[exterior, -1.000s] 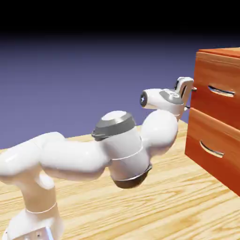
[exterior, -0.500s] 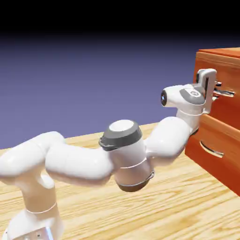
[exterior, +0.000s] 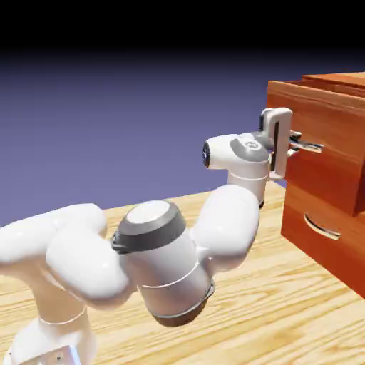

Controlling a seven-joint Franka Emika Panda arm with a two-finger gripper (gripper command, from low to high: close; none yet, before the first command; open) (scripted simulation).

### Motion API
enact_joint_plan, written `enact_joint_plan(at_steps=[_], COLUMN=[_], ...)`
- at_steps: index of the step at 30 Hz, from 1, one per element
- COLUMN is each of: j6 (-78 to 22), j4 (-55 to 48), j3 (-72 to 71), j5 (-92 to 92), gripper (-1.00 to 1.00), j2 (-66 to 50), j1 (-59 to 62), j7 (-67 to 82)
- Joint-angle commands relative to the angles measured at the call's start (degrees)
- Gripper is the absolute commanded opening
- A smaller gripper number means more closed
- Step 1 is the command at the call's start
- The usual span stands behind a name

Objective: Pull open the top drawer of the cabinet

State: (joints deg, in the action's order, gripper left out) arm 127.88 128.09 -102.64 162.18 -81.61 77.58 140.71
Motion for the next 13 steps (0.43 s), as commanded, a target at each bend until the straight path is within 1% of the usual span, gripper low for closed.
enact_joint_plan(at_steps=[1, 9, 10, 11, 13], j6=[-0.7, -5.0, -5.0, -5.0, -5.8], j4=[2.1, 17.9, 17.9, 17.9, 22.0], j3=[-0.5, -5.2, -5.2, -5.2, -6.8], j5=[-0.5, -3.5, -3.5, -3.5, -4.8], gripper=[-1.00, -1.00, 1.00, 1.00, 1.00], j2=[-0.1, -1.7, -1.7, -1.7, -2.5], j1=[1.4, 13.1, 13.1, 13.1, 16.5], j7=[0.0, -0.7, -0.7, -0.7, -0.7])
